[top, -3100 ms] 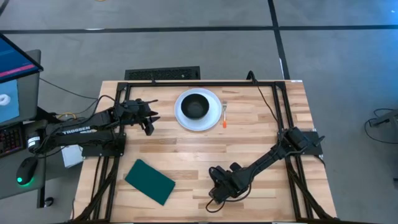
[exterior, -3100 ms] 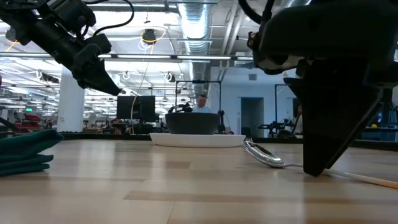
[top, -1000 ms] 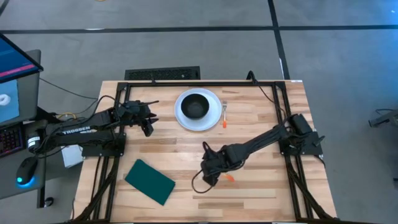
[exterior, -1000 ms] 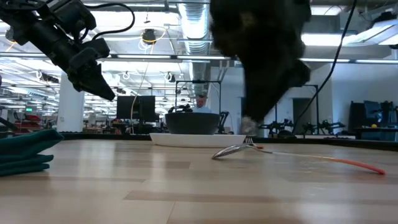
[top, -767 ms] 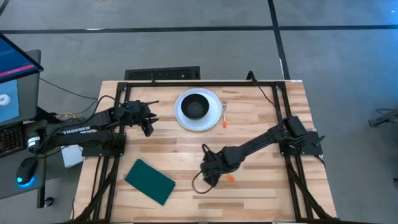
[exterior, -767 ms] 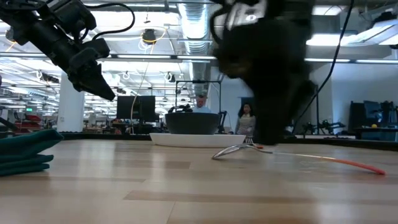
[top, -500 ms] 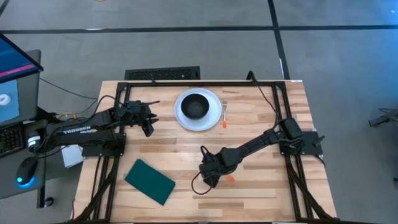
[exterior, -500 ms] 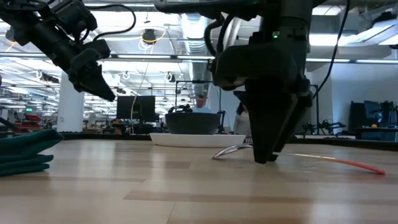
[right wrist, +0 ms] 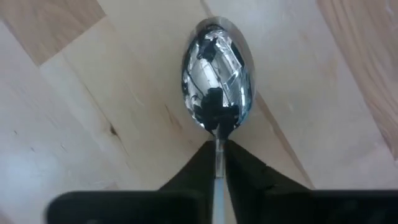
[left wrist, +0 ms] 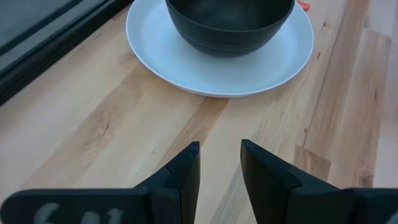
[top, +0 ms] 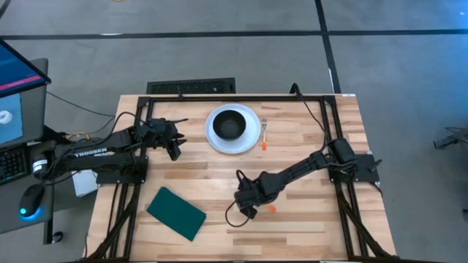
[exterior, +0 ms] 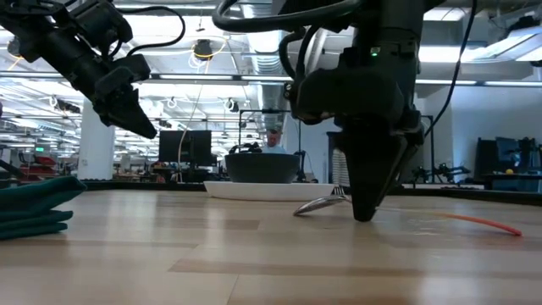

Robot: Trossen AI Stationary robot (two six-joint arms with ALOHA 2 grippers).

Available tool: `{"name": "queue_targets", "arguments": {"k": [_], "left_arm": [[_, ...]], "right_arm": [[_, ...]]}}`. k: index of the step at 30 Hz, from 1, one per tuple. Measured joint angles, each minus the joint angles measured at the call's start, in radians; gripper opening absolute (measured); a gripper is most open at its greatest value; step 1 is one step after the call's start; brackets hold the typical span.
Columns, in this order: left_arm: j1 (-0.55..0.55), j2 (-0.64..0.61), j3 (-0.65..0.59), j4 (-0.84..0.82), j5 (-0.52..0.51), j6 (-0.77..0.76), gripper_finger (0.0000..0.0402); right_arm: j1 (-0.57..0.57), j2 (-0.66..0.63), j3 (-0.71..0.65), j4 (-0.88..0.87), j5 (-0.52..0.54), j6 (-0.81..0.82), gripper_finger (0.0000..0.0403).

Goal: Set table place
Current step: Place the fork into the black bowl, then place the 2nd spoon with the orange handle into the black bowl

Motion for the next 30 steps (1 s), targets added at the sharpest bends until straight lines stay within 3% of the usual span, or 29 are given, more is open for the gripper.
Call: {"name": "queue_targets", "arguments": {"k": [3,10,15,22,30], "left_arm": [[0.0,0.0,0.0,0.0,0.0,0.0,0.0106],[0.0,0.0,0.0,0.0,0.0,0.0,0.0106],[0.0,0.0,0.0,0.0,-0.001,0.0,0.0106],[0.0,0.0,0.0,0.0,-0.001,0.0,0.0106],[0.0,0.0,0.0,0.0,-0.001,0.0,0.0106]], "right_arm": [[0.002,0.0,0.0,0.003,0.036,0.006,0.0027],[-0.004,0.0,0.001,0.0,0.048,0.001,0.0028],[-0.021,0.006,0.074,-0.139,0.089,-0.042,0.0028],[-0.075,0.004,0.257,-0.386,0.202,-0.16,0.0028],[-0.225,0.002,0.595,-0.732,0.443,-0.351,0.0028]]}}
